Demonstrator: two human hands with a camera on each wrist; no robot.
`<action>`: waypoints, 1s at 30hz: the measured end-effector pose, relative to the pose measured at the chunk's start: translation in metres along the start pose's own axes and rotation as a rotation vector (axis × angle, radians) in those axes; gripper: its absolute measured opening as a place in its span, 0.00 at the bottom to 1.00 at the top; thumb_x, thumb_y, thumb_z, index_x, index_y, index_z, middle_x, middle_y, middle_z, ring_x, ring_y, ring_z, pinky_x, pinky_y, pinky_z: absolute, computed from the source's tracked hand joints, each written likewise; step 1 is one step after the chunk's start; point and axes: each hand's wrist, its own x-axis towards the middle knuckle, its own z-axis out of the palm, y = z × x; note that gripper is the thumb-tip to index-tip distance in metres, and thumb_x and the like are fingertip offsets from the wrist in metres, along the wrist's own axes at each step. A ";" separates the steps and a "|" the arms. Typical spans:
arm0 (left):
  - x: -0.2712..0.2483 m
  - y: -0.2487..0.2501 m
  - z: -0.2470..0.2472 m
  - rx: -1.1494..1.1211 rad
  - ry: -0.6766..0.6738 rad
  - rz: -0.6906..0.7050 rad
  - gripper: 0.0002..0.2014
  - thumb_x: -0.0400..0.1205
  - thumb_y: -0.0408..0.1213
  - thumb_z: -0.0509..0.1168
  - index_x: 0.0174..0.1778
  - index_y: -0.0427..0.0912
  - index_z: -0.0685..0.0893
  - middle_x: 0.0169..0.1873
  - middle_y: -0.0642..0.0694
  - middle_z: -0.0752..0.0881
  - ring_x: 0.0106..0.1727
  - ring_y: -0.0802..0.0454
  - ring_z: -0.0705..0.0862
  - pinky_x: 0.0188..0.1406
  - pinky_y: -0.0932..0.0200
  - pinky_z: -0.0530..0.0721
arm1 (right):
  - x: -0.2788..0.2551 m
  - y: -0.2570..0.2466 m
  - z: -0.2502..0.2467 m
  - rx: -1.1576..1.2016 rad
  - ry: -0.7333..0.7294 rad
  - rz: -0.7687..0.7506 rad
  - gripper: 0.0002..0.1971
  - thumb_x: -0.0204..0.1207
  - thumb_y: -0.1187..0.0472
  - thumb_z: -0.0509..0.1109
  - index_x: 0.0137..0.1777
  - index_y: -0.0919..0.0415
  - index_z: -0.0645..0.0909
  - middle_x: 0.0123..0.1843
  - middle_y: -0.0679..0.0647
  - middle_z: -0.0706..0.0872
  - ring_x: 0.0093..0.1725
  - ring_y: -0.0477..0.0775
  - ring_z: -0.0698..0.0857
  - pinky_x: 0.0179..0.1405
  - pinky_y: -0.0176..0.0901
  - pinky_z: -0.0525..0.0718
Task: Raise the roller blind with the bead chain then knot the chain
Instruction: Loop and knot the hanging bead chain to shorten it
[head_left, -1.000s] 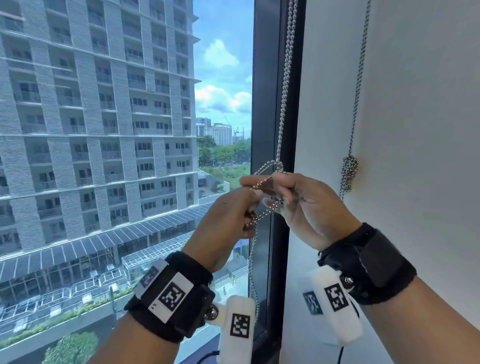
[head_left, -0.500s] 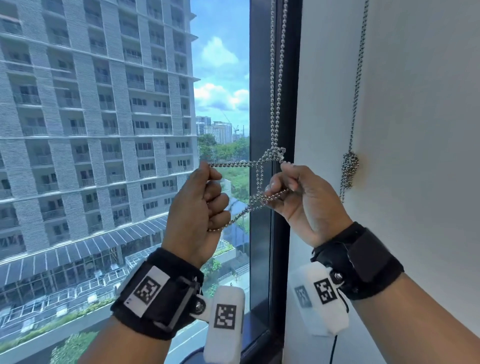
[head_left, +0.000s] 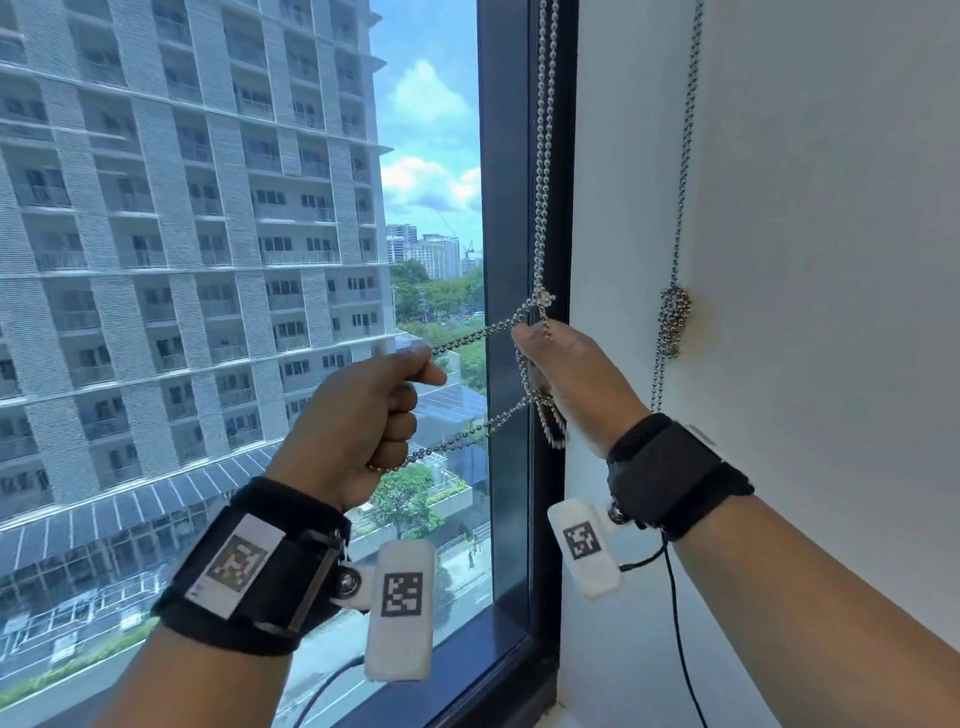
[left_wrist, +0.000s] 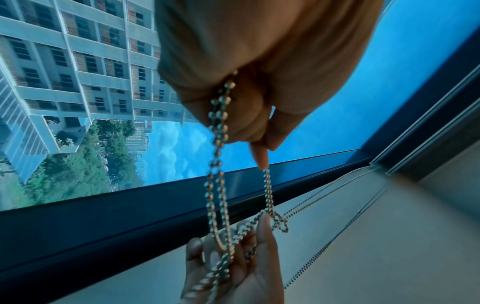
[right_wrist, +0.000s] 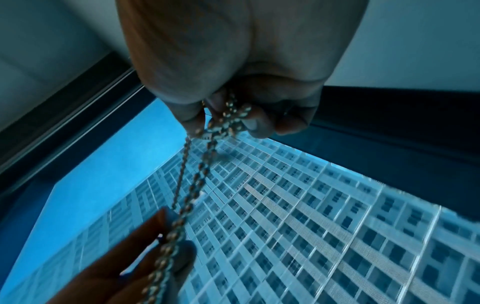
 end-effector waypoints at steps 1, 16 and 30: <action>-0.001 0.002 -0.002 0.048 -0.012 -0.015 0.14 0.85 0.46 0.65 0.40 0.41 0.86 0.24 0.52 0.60 0.18 0.58 0.55 0.12 0.71 0.54 | 0.000 0.000 -0.001 -0.050 -0.016 -0.034 0.20 0.86 0.43 0.61 0.33 0.49 0.73 0.29 0.42 0.72 0.26 0.39 0.70 0.39 0.41 0.68; -0.033 0.018 -0.011 1.174 -0.024 0.047 0.35 0.86 0.64 0.47 0.33 0.42 0.88 0.30 0.46 0.90 0.33 0.52 0.86 0.42 0.57 0.79 | -0.004 -0.005 -0.012 -0.339 0.036 -0.198 0.17 0.82 0.38 0.64 0.35 0.46 0.72 0.29 0.42 0.72 0.27 0.38 0.70 0.29 0.31 0.66; -0.046 -0.040 0.012 0.918 -0.306 -0.166 0.24 0.89 0.53 0.56 0.42 0.37 0.86 0.30 0.46 0.83 0.23 0.53 0.79 0.27 0.57 0.84 | -0.035 -0.014 0.015 0.435 -0.079 0.010 0.22 0.88 0.43 0.54 0.52 0.59 0.84 0.30 0.47 0.66 0.29 0.45 0.65 0.32 0.34 0.68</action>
